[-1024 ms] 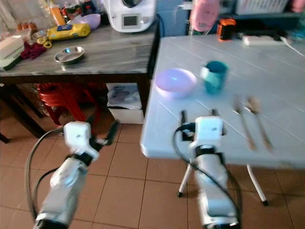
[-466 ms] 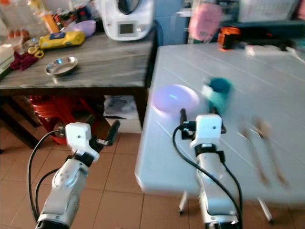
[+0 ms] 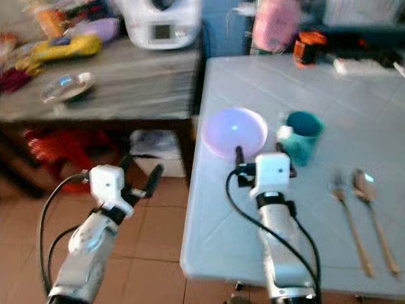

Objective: Setting the table

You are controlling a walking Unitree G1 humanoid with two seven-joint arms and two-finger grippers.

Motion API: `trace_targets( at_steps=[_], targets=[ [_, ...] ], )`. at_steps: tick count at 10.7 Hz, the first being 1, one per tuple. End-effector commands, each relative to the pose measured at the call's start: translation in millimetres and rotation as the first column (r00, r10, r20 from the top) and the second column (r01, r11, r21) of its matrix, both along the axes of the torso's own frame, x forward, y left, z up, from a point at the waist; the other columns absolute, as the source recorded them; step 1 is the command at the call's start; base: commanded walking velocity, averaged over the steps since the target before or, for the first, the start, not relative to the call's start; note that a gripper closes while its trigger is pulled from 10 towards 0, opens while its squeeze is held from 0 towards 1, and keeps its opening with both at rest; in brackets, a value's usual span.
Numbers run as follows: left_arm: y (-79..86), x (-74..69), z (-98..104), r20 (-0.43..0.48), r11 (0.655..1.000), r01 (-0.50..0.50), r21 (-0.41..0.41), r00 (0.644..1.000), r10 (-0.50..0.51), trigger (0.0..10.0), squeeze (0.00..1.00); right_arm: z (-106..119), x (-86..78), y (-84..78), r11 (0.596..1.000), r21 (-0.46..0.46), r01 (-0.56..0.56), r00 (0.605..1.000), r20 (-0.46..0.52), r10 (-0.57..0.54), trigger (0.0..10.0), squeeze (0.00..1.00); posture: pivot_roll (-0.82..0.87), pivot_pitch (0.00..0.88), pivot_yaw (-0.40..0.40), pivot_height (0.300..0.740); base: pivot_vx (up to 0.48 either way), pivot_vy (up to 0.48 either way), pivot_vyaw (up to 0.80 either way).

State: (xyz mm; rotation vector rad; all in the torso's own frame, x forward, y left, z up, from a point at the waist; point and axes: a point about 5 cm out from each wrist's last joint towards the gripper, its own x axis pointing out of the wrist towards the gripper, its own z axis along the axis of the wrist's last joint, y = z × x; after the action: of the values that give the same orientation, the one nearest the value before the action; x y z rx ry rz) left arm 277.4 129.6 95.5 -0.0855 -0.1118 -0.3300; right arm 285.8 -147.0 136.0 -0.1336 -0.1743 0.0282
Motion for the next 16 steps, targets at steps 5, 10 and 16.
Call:
trace_targets(
  at_steps=[5,10,16],
  targets=[
    [9.3,-1.4,-3,-0.034,0.999,0.030,-0.010,0.999,-0.031,10.0,0.00,7,0.3,5.6,0.999,-0.037,-0.038,0.999,0.027,0.039,10.0,0.00,-0.13,0.113,0.101,0.740,0.000,0.000,0.00],
    [0.1,-12.3,10,0.079,0.941,0.337,0.038,0.937,-0.339,10.0,0.00,18,6.3,11.6,0.976,-0.189,-0.104,0.994,-0.010,0.104,10.0,0.00,-0.14,0.114,0.084,0.740,0.000,0.000,0.00],
    [-4.8,-12.8,11,0.103,0.917,0.393,0.067,0.912,-0.398,10.0,0.00,27,16.3,10.9,0.937,-0.307,-0.170,0.977,-0.180,0.118,10.0,0.00,-0.16,0.118,0.084,0.740,0.000,0.000,0.00]
  ],
)
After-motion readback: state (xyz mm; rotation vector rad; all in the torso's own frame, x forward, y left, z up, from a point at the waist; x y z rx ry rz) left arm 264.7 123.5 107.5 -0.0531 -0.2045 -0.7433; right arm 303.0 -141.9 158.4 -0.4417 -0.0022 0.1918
